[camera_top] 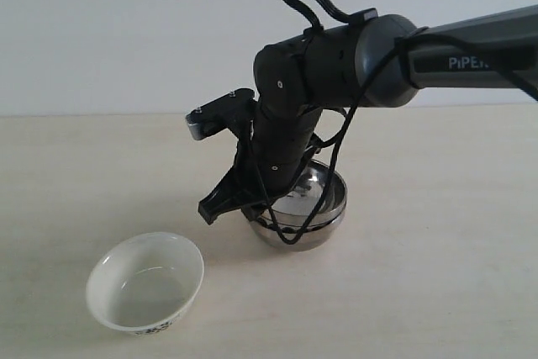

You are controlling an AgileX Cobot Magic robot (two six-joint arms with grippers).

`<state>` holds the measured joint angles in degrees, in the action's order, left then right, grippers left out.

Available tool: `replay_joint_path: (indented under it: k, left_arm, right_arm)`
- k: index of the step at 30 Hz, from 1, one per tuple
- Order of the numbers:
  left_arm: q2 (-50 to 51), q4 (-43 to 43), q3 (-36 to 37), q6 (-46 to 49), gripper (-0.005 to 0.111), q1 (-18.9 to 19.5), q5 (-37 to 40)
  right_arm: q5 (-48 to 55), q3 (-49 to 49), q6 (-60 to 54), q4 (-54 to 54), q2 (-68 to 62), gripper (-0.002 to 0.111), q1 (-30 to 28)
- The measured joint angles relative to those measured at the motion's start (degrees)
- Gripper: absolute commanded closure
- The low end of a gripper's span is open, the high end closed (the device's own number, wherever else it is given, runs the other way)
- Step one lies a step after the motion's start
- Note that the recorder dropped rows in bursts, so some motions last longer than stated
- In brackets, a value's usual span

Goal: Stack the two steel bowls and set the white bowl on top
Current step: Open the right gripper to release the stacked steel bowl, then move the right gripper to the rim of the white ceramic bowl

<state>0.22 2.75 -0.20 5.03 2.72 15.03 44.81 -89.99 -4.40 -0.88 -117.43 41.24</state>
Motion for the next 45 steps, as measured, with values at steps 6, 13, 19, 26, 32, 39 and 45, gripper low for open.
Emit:
replay_joint_path:
  k: [6,13,19,26,32,39,45]
  left_arm:
    - [0.0,0.0,0.0,0.0,0.103,0.0,0.0]
    - [0.0,0.0,0.0,0.0,0.103,0.0,0.0]
    - [0.0,0.0,0.0,0.0,0.103,0.0,0.0]
    - [0.0,0.0,0.0,0.0,0.103,0.0,0.0]
    - [0.0,0.0,0.0,0.0,0.103,0.0,0.0]
    - [0.0,0.0,0.0,0.0,0.103,0.0,0.0]
    - [0.0,0.0,0.0,0.0,0.103,0.0,0.0]
  right_arm:
    - [0.0,0.0,-0.1,0.0,0.0,0.108,0.0]
    - [0.0,0.1,-0.1,0.0,-0.2,0.108,0.0]
    - [-1.3,0.3,-0.3,0.2,-1.3,0.108,0.0]
    - [-1.5,0.4,-0.5,0.5,-0.9,0.105,0.0]
    - [-1.3,0.4,-0.5,0.5,0.0,0.068,0.0]
    - [-1.0,0.4,-0.7,0.5,0.0,0.058,0.0]
    - [-1.0,0.4,-0.8,0.5,1.5,0.058,0.0]
